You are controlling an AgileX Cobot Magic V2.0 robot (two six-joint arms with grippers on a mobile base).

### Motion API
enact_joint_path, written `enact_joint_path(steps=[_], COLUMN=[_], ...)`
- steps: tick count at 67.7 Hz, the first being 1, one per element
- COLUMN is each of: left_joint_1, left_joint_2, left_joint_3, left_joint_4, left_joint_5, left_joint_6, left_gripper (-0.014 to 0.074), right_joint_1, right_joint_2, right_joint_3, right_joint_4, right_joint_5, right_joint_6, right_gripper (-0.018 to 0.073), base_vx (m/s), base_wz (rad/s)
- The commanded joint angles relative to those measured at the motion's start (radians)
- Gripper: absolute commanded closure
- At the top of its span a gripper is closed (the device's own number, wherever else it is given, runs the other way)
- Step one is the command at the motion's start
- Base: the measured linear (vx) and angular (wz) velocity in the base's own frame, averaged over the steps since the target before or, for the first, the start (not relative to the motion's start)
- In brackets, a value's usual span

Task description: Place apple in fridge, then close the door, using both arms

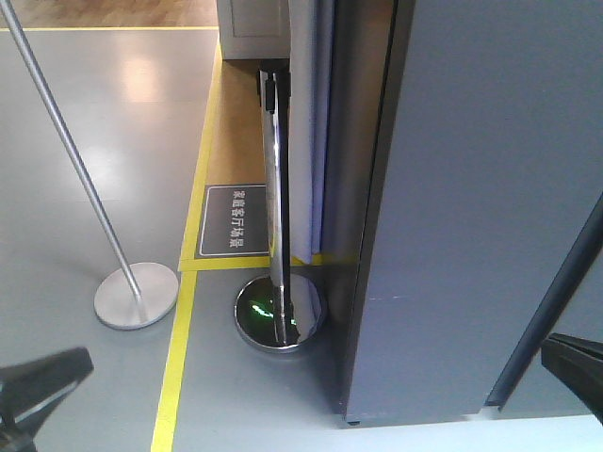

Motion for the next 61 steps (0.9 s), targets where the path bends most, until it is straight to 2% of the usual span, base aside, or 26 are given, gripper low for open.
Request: enact_joint_path(steps=[1, 2, 8, 11, 15, 17, 23, 27, 31, 34, 35, 37, 40, 43, 49, 52, 61], left_joint_1=[0.001, 0.001, 0.001, 0.001, 0.001, 0.001, -0.003, -0.003, -0.003, -0.003, -0.003, -0.003, -0.003, -0.003, -0.003, -0.003, -0.003], left_joint_2=[-0.003, -0.003, -0.003, -0.003, -0.003, -0.003, -0.003, -0.004, -0.008, -0.013, -0.016, -0.023, -0.041, -0.066, -0.124, -0.149, -0.244], left_joint_3=[-0.028, -0.028, -0.028, -0.028, -0.028, -0.028, -0.002, 0.033, 0.074, 0.109, 0.124, 0.142, 0.164, 0.175, 0.177, 0.179, 0.182], left_joint_4=[-0.242, -0.294, -0.492, -0.553, -0.608, -0.632, -0.724, -0.871, -1.024, -1.129, -1.182, -1.268, -1.37, -1.441, -1.526, -1.535, -1.531], left_joint_5=[0.002, 0.002, 0.001, 0.004, 0.014, 0.013, -0.012, -0.014, 0.021, 0.056, 0.077, 0.117, 0.187, 0.269, 0.417, 0.481, 0.594], left_joint_6=[-0.012, -0.012, -0.012, -0.007, 0.065, 0.156, 0.51, 0.755, 1.038, 1.187, 1.253, 1.335, 1.465, 1.594, 1.747, 1.795, 1.831], left_gripper=[0.0605, 0.0605, 0.0605, 0.0605, 0.0605, 0.0605, 0.0605, 0.0605, 0.0605, 0.0605, 0.0605, 0.0605, 0.0605, 0.0605, 0.0605, 0.0605, 0.0605], right_joint_1=[0.0, 0.0, 0.0, 0.0, 0.0, 0.0, 0.0, 0.0, 0.0, 0.0, 0.0, 0.0, 0.0, 0.0, 0.0, 0.0, 0.0], right_joint_2=[0.006, 0.006, 0.006, 0.006, 0.006, 0.006, 0.006, 0.006, 0.006, 0.006, 0.006, 0.006, 0.006, 0.006, 0.006, 0.006, 0.006], right_joint_3=[-0.027, -0.027, -0.027, -0.027, -0.027, -0.027, -0.027, -0.027, -0.027, -0.027, -0.027, -0.027, -0.027, -0.027, -0.027, -0.027, -0.027], right_joint_4=[0.045, 0.045, 0.045, 0.045, 0.045, 0.045, 0.046, 0.046, 0.046, 0.046, 0.046, 0.046, 0.046, 0.046, 0.046, 0.046, 0.046], right_joint_5=[-0.036, -0.036, -0.036, -0.036, -0.036, -0.036, -0.036, -0.036, -0.036, -0.036, -0.036, -0.036, -0.035, -0.035, -0.035, -0.035, -0.035], right_joint_6=[-0.001, -0.001, -0.001, -0.001, -0.001, -0.001, -0.001, -0.001, -0.001, -0.001, -0.001, -0.001, -0.001, -0.001, -0.001, -0.001, -0.001], right_gripper=[0.0565, 0.0565, 0.0565, 0.0565, 0.0565, 0.0565, 0.0565, 0.0565, 0.0565, 0.0565, 0.0565, 0.0565, 0.0565, 0.0565, 0.0565, 0.0565, 0.0565], base_vx=[0.0, 0.0, 0.0, 0.0, 0.0, 0.0, 0.0, 0.0, 0.0, 0.0, 0.0, 0.0, 0.0, 0.0, 0.0, 0.0, 0.0], base_wz=[0.0, 0.0, 0.0, 0.0, 0.0, 0.0, 0.0, 0.0, 0.0, 0.0, 0.0, 0.0, 0.0, 0.0, 0.0, 0.0, 0.0])
